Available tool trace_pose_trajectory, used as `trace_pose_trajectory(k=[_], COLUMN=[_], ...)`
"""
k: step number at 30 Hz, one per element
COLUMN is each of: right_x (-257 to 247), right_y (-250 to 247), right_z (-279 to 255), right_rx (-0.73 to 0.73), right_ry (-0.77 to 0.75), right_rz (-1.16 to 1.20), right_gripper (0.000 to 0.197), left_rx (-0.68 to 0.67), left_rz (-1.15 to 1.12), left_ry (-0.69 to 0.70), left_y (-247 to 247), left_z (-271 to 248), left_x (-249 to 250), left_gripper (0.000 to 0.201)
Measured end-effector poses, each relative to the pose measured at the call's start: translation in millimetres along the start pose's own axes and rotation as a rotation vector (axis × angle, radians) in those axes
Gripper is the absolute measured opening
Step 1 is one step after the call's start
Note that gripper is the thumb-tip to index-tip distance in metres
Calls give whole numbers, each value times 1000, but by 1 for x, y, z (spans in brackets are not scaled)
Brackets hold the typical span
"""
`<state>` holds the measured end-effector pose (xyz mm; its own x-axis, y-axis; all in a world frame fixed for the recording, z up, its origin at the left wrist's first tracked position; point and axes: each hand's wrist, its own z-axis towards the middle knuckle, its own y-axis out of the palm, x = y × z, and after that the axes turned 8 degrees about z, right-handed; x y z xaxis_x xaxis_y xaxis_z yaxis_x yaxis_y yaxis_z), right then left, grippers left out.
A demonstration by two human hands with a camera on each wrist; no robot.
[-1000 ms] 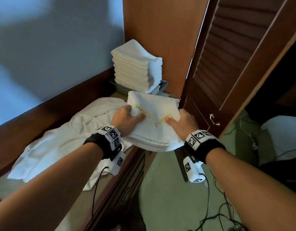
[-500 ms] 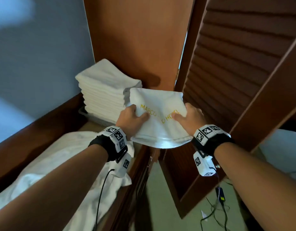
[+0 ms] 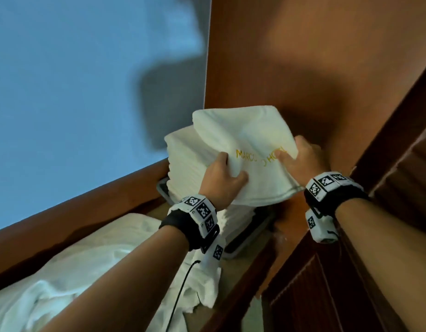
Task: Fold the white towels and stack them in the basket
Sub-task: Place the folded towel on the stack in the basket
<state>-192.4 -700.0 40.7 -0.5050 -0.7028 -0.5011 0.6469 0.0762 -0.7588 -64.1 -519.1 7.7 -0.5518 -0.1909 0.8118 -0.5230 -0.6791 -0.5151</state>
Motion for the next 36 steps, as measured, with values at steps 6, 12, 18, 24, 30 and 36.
trace_pose_trajectory(k=[6,12,18,24,30,36], right_x=[3,20,58,69,43,12], right_y=[39,109,154,145,141,161], right_z=[109,153,152,154,143,127], right_rx=[-60,-214,-503,-430,-259,-596], right_ry=[-134,-150,67,81,-248,-180], right_rz=[88,158,186,235,-261,-139], right_gripper=[35,33,31,42,47,93], left_rx=[189,218,201,157,244,41], left_rz=[-29,11,-94,-361,364,928], left_ry=[-81,-288,-466,-666,-421,-49], left_y=[12,34,47,49,7,-25], left_z=[64,92,90,85,102,172], left_x=[-10,-54,-79,-77,-88,-102], left_gripper=[37,37,52,46,85,87])
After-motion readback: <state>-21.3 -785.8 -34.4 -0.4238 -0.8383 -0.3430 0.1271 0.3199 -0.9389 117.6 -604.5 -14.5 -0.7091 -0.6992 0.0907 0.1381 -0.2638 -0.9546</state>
